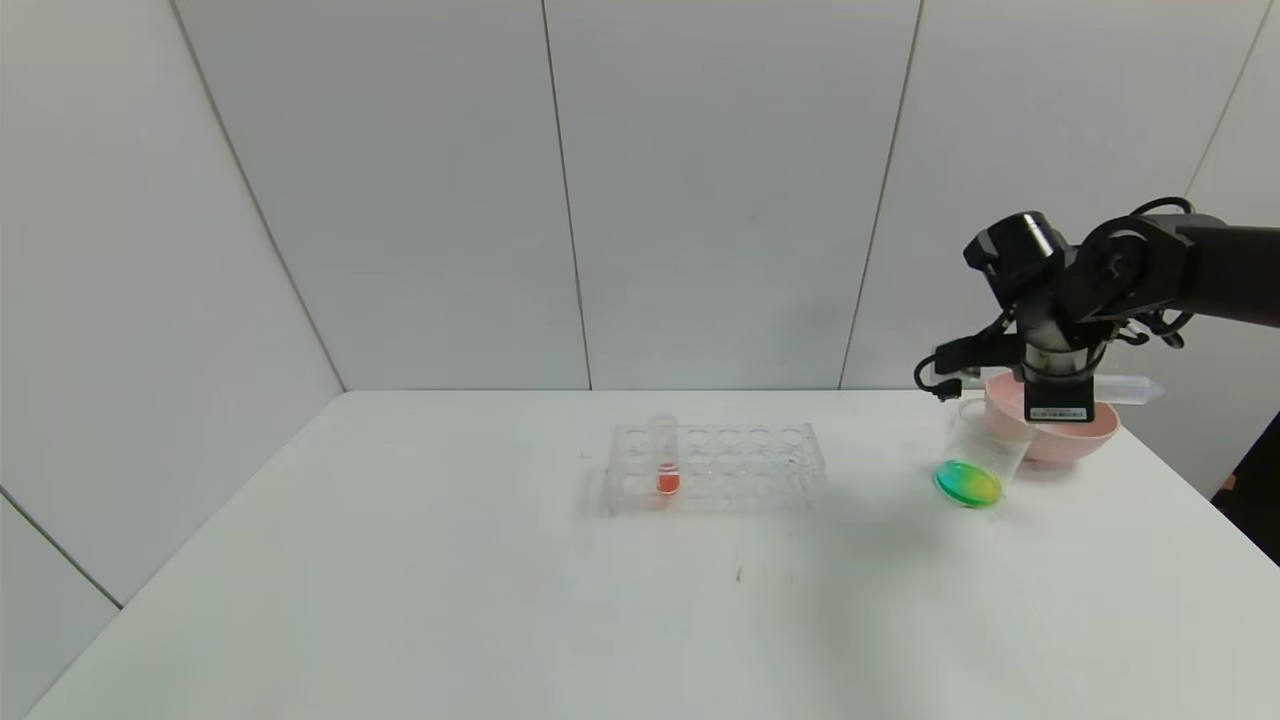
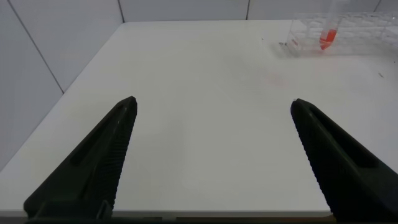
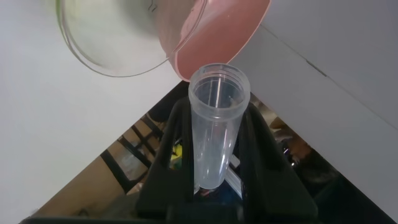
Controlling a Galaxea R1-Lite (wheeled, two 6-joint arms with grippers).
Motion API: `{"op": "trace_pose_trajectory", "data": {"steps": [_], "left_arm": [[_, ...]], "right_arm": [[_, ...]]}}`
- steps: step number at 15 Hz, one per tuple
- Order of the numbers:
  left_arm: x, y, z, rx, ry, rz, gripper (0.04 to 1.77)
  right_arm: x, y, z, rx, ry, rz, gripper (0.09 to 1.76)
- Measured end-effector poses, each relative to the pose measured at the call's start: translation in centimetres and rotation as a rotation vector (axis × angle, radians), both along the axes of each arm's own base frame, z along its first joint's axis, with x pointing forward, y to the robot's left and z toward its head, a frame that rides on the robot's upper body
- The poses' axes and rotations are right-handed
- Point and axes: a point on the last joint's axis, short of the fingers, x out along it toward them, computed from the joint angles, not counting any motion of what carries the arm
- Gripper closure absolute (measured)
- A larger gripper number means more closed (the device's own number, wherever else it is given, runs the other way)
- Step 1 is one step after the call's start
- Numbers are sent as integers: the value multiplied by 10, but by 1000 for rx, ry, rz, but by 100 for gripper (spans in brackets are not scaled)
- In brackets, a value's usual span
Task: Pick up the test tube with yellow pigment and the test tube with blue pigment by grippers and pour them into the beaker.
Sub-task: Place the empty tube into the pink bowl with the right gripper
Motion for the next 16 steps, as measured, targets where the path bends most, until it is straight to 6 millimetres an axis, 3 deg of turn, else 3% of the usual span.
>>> {"op": "trace_pose_trajectory", "data": {"steps": [4,10,13,16], "left_arm": [[0,0,0,0,0,0,5],[0,0,0,0,0,0,5],[0,0,0,0,0,0,5],[0,0,0,0,0,0,5]], "right_arm": [[-2,-10,11,231,-46,87,137],[11,-57,48,849,-391,233,137],[9,-83,50,1224,-426,172,137],[4,-107,47,1419,-471,113,137]]}}
